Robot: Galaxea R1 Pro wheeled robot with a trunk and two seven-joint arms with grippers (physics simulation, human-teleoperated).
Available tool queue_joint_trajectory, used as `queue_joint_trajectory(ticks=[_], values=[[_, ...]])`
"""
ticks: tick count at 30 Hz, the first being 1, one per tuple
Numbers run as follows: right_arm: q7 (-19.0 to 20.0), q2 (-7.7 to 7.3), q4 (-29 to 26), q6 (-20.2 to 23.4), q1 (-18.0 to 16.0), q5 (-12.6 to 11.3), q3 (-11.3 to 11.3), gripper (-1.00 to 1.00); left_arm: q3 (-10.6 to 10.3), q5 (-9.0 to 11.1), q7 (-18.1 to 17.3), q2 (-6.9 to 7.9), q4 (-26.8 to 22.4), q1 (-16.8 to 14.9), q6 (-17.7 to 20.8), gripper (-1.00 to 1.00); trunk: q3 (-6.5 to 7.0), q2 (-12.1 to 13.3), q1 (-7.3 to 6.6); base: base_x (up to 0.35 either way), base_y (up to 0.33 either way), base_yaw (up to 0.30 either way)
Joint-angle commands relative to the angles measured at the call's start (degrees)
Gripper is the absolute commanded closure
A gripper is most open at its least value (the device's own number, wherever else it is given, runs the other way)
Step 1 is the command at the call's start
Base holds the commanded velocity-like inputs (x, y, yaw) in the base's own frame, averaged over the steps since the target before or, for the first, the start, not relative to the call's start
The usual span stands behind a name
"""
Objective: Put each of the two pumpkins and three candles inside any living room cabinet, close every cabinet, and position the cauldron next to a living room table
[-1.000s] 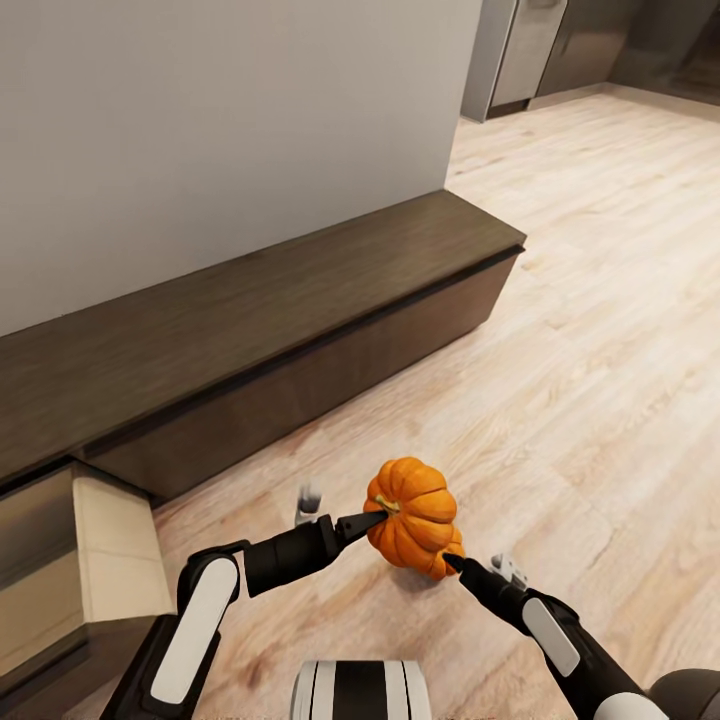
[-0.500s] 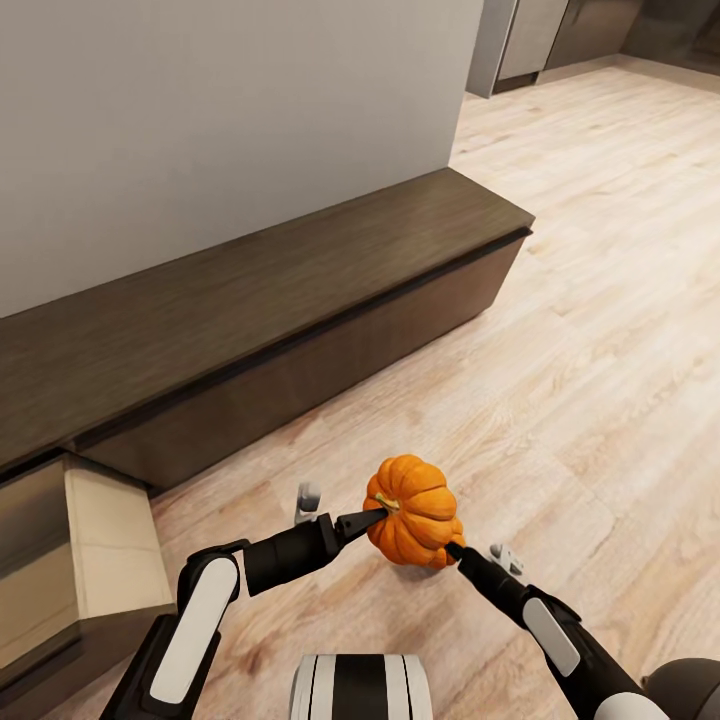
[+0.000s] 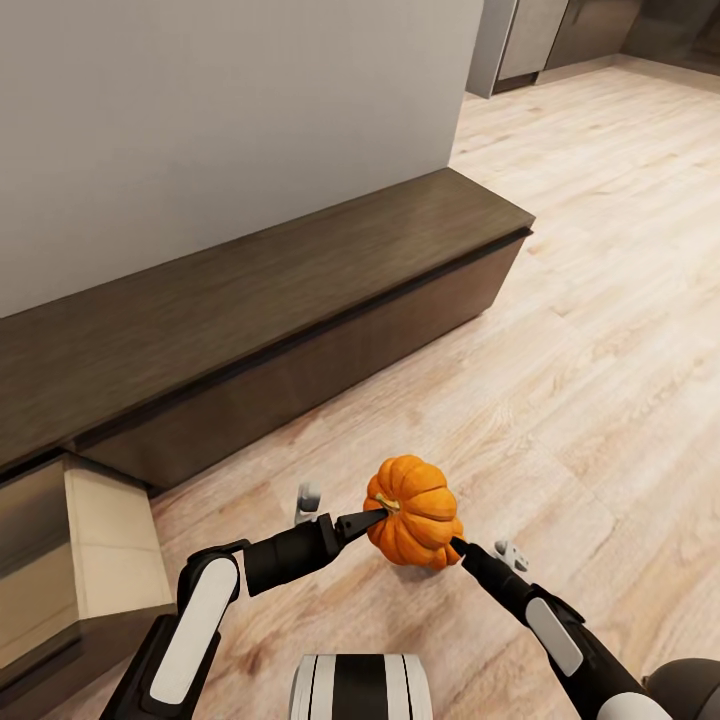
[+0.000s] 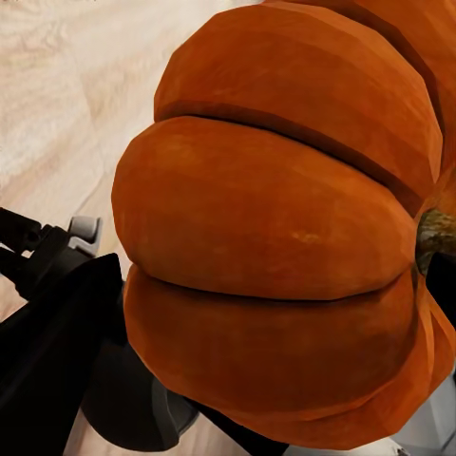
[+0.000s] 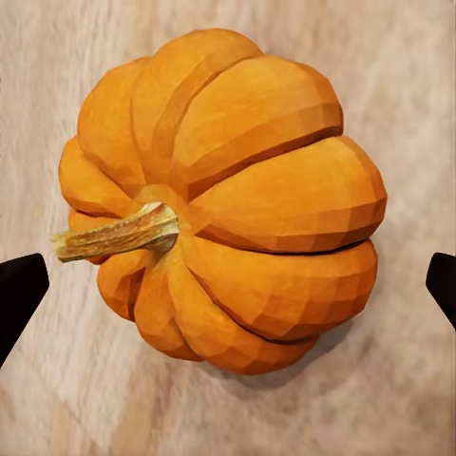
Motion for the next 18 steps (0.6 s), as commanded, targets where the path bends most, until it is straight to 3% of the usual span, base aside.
queue_joint_trajectory(ticks=[1, 18], values=[[0.0, -0.06, 0.0, 0.2, 0.0, -0.5, 0.2, -1.00, 0.1, -0.1, -0.2, -0.03, 0.0, 0.0, 0.2, 1.00, -0.03, 0.0, -0.01, 0.079, 0.000, 0.000], [0.0, -0.03, 0.0, 0.1, 0.0, -0.5, 0.2, -1.00, 0.0, 0.0, -0.2, -0.03, -0.1, 0.0, 0.3, 1.00, -0.03, 0.0, -0.01, 0.068, 0.019, 0.000]])
